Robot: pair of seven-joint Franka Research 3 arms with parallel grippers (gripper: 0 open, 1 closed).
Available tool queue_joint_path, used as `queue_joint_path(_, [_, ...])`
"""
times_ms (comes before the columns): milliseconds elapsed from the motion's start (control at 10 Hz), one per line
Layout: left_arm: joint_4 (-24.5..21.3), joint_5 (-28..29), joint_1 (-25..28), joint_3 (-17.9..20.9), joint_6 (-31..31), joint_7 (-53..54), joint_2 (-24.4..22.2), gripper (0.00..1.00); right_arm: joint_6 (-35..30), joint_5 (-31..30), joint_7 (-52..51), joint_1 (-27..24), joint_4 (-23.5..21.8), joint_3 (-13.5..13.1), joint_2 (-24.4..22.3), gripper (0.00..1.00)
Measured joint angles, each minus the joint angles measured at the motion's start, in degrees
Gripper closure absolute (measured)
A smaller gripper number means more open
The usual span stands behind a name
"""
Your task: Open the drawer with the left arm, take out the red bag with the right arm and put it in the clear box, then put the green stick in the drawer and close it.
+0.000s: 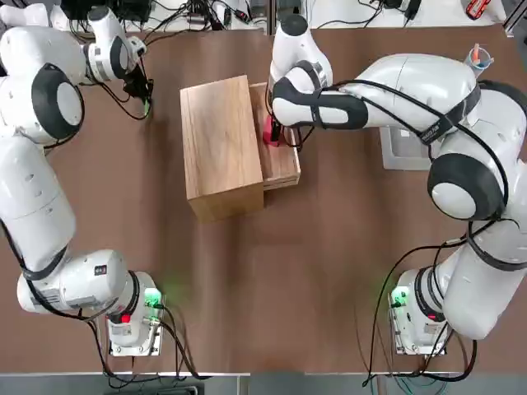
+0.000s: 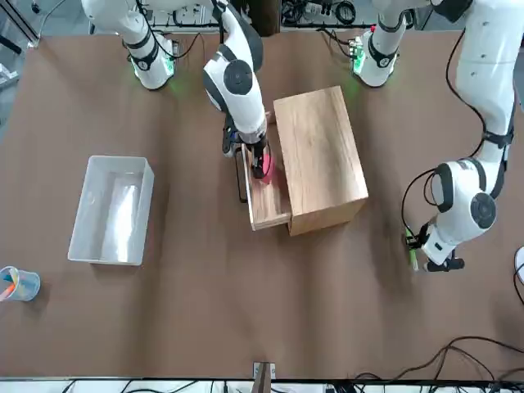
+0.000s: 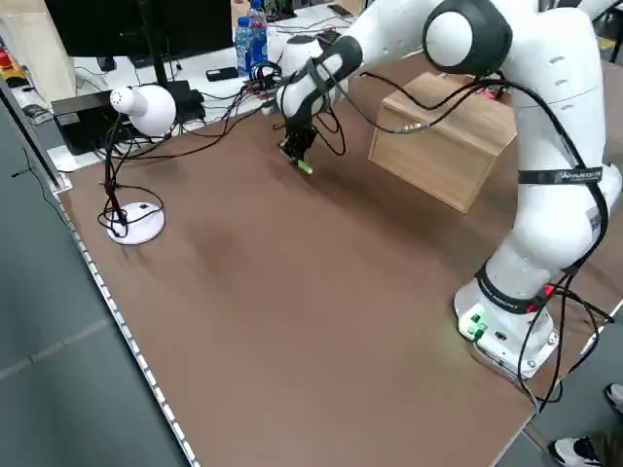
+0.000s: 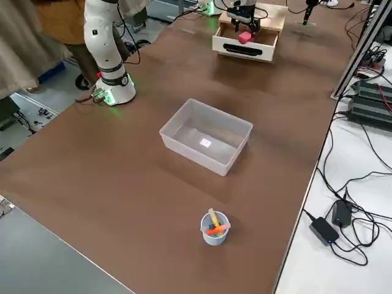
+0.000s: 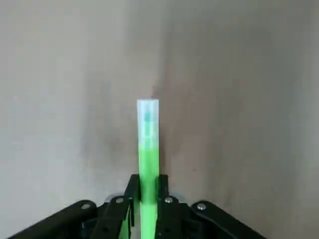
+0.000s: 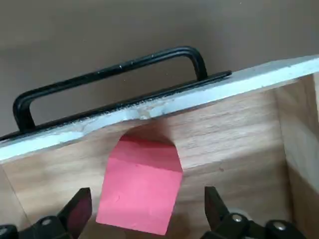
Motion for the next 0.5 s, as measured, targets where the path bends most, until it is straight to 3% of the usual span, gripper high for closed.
queue_joint_path(300, [-0.1,0.0,-0.1,-1.1,-8.9,0.3,-8.2,0.82,0.1,0.0,0.8,0.5,0.0,0.1,0.8,0.00])
queue_joint_path(500, [-0.2,0.0,-0.1,-4.4,-12.7,0.3,-13.2,0.82,0.4,0.0,1.0,0.5,0.1,0.1,1.2,0.00])
